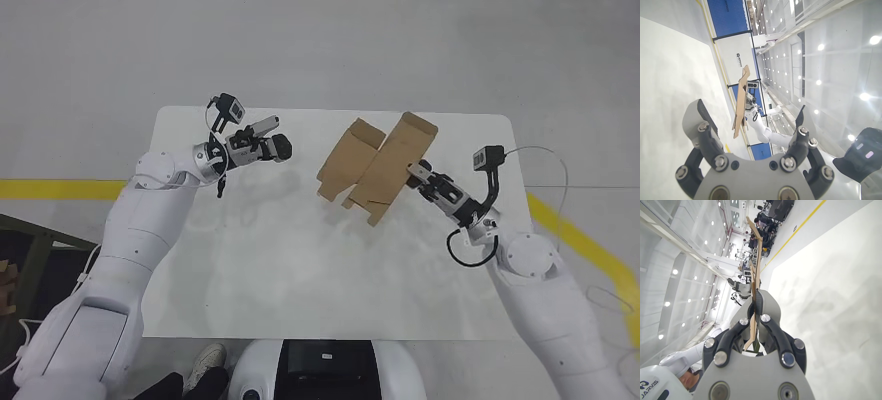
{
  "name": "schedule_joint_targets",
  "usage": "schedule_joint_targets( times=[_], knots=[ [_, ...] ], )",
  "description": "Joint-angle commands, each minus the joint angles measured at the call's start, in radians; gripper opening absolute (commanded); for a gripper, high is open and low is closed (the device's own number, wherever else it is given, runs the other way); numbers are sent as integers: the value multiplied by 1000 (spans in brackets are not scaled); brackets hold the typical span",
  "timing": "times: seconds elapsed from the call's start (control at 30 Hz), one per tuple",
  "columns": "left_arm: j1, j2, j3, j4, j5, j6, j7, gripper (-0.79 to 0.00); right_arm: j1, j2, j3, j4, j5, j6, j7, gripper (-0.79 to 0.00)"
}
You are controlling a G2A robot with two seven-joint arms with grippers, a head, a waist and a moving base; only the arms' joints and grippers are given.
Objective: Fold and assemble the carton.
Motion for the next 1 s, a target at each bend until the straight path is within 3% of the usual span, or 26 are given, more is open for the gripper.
schedule_joint_targets(
  times=[0.0, 0.33, 0.5, 0.73, 0.97],
  knots=[
    [-1, 0, 0, 1, 0, 0, -1, 0, -5, 1, 4, -10, -4, 3, -4, -785],
    [3, 0, 0, -2, 0, 3, 5, 0, -5, 1, 4, -10, -4, 3, -4, -785],
    [52, 0, -1, -79, 19, 40, 70, 0, -32, -6, -7, -25, 39, 80, -49, -785],
    [91, -8, 20, -126, 13, 86, 31, 0, -78, -25, -35, -66, 148, 139, -129, -785],
    [101, -20, 37, -153, -21, 127, -20, 0, -102, -34, -44, -93, 154, 180, -159, -785]
  ],
)
